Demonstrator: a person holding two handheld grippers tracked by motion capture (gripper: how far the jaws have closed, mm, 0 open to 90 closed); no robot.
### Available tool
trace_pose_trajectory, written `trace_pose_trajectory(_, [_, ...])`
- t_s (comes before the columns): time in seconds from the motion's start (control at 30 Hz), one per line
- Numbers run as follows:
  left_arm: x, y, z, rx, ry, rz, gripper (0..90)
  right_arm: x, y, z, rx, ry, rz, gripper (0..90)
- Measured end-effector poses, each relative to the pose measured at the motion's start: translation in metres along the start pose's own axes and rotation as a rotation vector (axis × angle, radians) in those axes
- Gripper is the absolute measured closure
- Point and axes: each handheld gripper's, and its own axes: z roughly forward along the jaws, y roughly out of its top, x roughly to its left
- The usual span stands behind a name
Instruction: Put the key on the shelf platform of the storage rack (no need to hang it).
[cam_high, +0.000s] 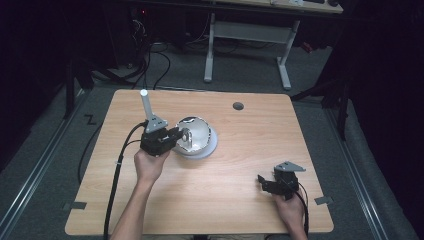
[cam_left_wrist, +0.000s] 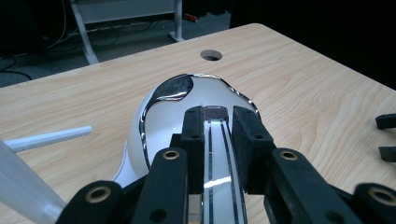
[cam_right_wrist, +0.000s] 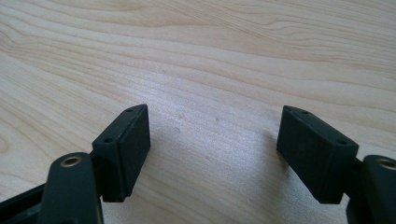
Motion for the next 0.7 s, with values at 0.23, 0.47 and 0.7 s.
trace_pose_trajectory(0.23, [0.001, -0.004, 0.008, -0.002, 0.005, 0.002, 75.5, 0.0, 0.0, 0.0, 0.0, 0.0, 0.0, 26.1])
trace_pose_trajectory(0.47, [0.005, -0.009, 0.019, 0.009, 0.018, -0.009, 75.5, 0.0, 0.0, 0.0, 0.0, 0.0, 0.0, 26.1])
trace_pose_trajectory(0.7, [0.007, -0.014, 0.031, 0.017, 0.044, -0.019, 75.4, 0.0, 0.0, 0.0, 0.0, 0.001, 0.0, 26.1])
